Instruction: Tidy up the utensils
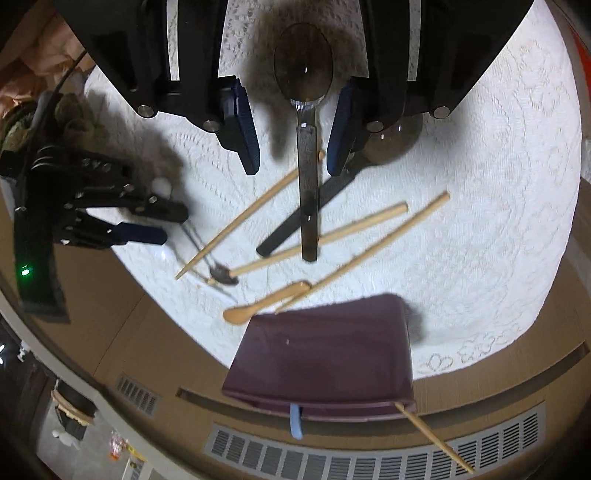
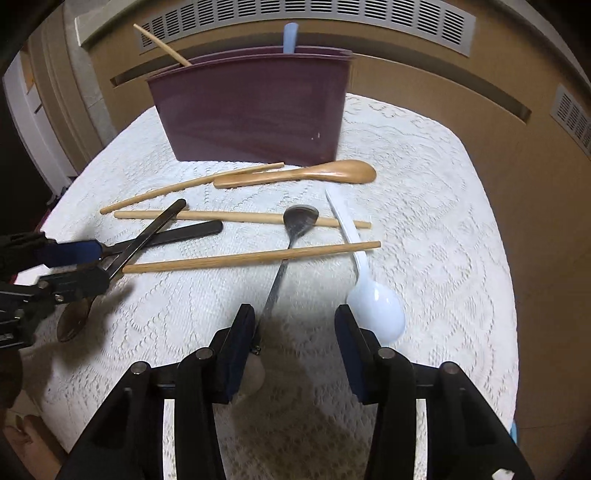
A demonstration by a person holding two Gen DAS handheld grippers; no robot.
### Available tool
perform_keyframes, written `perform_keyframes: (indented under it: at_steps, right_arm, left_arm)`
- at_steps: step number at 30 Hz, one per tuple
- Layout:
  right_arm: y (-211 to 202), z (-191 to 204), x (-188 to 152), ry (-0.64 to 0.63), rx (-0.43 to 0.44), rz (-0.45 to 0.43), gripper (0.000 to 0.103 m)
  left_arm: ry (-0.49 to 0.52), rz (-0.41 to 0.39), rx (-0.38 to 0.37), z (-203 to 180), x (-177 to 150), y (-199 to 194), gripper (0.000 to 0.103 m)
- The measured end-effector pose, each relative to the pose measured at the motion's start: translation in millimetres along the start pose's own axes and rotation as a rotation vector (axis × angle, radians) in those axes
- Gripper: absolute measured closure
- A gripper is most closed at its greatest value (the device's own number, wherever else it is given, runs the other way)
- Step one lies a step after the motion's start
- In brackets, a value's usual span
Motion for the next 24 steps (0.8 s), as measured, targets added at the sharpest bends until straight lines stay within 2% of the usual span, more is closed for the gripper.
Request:
perform_keyframes:
  at_steps: [7, 12, 14, 17, 18, 20, 24]
  right_arm:
    - [-16, 9, -9, -0.011, 0.04, -0.063, 0.06]
    - [-20, 12, -12, -0.018, 0.033, -0.088, 0.059]
    - [-18, 13, -11, -0.016, 0.034, -0.091, 0.059]
    - [-22, 15, -10, -0.013, 0.025, -0.109, 0.059]
    - [-25, 15, -10, -0.014, 0.022, -0.118, 0.059]
    - [-32, 14, -11, -0.019, 0.011, -0.136, 0.059]
    - [-41, 8, -17, -0.021, -0.025, -0.161, 0.059]
  left_arm:
    - [-0.039, 0.05, 0.031, 6, -29, -7, 0.064]
    - [-0.084, 0.021, 0.049, 10, -46, -19, 0.064]
    - [-0.094, -0.006, 0.07, 11, -37, -18, 0.064]
    - [-0.075, -0.03, 0.054, 5, -14, -14, 0.065]
    - [-0.053, -0.026, 0.047, 0, -4, -10, 0.067]
    - [-0.016, -0.005, 0.066, -1, 11, -1, 0.079]
    - [0.002, 0.068, 0.084, 1, 35, 17, 0.082]
Point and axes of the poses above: each gripper's, at about its wrist camera, not at the fingertips, and y roughly the way its jaws point, z to its left, x to its top, the point moved 6 cm from there along y, roughly the way its jaws point, and after that the axes turned 11 degrees about -y, right-handed, at the moved point
